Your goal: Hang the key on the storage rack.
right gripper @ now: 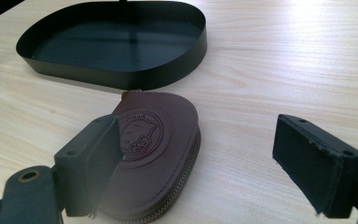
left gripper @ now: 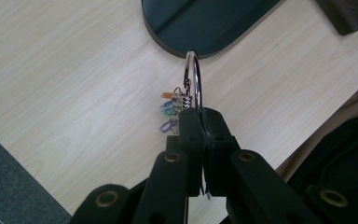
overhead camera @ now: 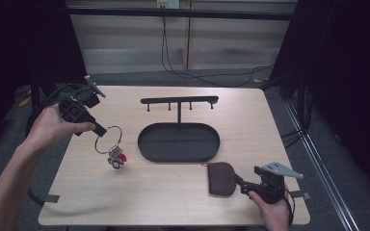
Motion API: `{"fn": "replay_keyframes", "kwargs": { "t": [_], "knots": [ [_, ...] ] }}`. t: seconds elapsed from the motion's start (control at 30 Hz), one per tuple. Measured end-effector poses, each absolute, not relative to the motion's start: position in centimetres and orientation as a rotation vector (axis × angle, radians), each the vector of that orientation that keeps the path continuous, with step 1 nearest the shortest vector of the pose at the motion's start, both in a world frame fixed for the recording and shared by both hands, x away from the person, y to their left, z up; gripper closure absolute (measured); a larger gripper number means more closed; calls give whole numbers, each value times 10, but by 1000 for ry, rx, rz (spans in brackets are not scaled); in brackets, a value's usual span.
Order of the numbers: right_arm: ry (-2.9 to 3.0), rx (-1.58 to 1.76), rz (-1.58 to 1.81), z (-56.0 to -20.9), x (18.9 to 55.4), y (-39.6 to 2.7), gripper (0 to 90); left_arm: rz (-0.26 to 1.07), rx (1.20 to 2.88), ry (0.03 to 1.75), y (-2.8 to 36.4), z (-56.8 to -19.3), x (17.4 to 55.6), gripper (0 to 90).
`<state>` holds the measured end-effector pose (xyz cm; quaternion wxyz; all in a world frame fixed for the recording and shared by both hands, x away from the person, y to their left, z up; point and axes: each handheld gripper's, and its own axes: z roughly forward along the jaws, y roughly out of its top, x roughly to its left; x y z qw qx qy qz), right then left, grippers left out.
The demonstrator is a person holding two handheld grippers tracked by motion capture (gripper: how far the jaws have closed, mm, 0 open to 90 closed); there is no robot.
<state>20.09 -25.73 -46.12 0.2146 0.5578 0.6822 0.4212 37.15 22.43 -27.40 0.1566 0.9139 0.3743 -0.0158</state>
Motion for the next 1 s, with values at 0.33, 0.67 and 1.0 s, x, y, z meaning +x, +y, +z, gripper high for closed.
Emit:
{"fn": "replay_keyframes", "kwargs": {
  "t": [0.33, 0.67, 1.0],
  "knots": [
    [1895, 1549, 1162, -462, 202, -256, 148, -37, 2628, 1022, 220, -256, 373, 883],
    [1886, 1560, 1166, -462, 202, -259, 148, -41, 2647, 975, 205, -247, 378, 882],
    [1886, 1560, 1169, -461, 201, -259, 148, -46, 2696, 995, 190, -238, 386, 883]
  ]
}}
